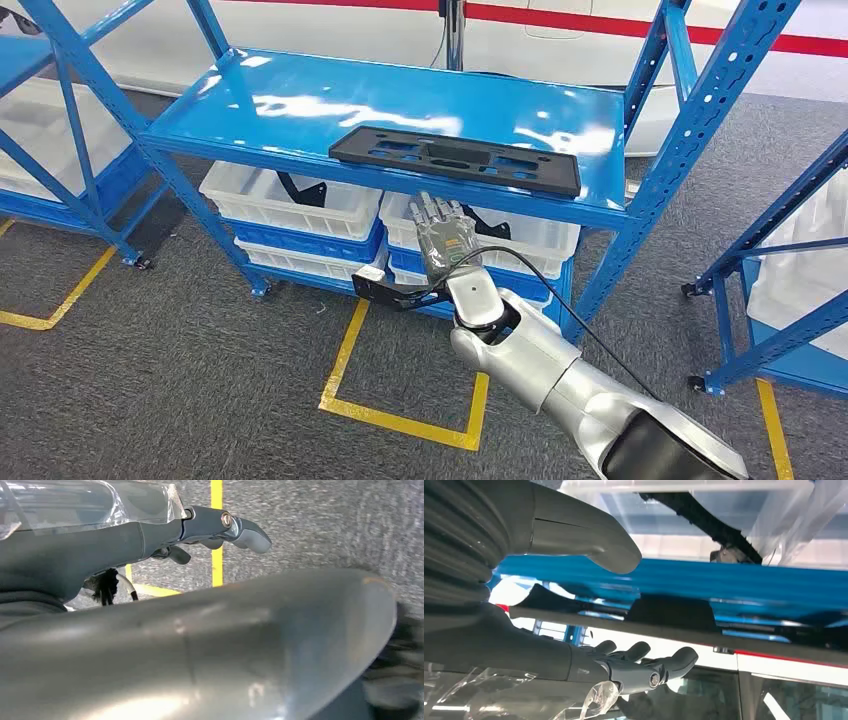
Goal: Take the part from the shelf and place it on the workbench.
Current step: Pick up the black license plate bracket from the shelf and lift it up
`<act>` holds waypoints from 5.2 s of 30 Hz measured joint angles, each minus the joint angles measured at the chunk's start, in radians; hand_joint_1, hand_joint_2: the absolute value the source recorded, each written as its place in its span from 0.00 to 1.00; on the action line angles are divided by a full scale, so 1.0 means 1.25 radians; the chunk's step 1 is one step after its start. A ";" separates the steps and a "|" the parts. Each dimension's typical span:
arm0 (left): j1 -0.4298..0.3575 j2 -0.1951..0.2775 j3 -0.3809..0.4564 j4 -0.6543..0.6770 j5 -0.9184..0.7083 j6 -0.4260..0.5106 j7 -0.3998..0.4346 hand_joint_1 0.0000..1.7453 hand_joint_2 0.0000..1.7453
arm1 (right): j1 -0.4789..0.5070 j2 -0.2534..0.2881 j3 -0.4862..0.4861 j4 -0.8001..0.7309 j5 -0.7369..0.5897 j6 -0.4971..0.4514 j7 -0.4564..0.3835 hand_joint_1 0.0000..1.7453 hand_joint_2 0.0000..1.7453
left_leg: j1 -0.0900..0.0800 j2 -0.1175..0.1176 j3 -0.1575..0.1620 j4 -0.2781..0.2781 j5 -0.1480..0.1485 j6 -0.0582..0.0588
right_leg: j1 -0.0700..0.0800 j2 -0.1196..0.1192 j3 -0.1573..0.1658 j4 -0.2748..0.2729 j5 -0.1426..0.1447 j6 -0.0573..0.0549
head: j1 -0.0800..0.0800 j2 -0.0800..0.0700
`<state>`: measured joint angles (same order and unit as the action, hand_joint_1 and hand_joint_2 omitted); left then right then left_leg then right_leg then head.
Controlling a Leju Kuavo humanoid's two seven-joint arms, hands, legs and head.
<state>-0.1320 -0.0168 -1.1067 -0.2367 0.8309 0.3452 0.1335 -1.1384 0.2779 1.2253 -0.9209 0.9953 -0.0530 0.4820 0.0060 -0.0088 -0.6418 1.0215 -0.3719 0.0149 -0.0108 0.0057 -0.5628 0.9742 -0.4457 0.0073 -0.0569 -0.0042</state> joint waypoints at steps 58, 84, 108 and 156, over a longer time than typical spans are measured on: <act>0.001 0.001 0.000 0.001 0.003 0.006 0.002 0.00 0.00 | 0.005 0.007 -0.016 0.035 0.000 -0.015 0.023 0.00 1.00 | -0.004 0.001 -0.059 0.183 -0.127 -0.008 | 0.002 0.002 -0.013 -0.010 0.017 -0.013 | 0.000 0.000; 0.004 0.002 0.000 0.004 0.009 0.005 -0.001 0.00 0.00 | 0.010 0.011 -0.019 0.056 -0.024 0.003 0.035 0.00 1.00 | -0.002 -0.001 0.076 -0.041 -0.063 -0.001 | -0.008 0.004 -0.026 0.003 0.016 0.006 | 0.001 0.000; 0.011 0.006 0.000 0.005 0.027 0.002 -0.028 0.00 0.00 | 0.002 0.022 -0.021 0.073 -0.087 0.072 0.074 1.00 1.00 | -0.022 0.000 0.044 -0.059 -0.011 0.020 | 0.004 0.003 0.028 -0.010 -0.025 -0.004 | 0.002 0.000; 0.001 0.004 -0.022 0.005 -0.031 0.032 -0.092 0.00 1.00 | 0.102 -0.074 -0.011 -0.047 0.120 -0.072 -0.002 1.00 1.00 | -0.014 0.001 0.050 -0.060 -0.010 0.019 | 0.008 0.001 0.033 -0.011 -0.024 0.001 | 0.002 0.000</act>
<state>-0.1307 -0.0117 -1.1337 -0.2304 0.7920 0.3846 0.0186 -1.0113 0.1856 1.2114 -0.9797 1.1452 -0.1431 0.4800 -0.0120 -0.0074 -0.5797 0.9459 -0.3841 0.0383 -0.0006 0.0071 -0.5221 0.9609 -0.4761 0.0089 -0.0549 -0.0042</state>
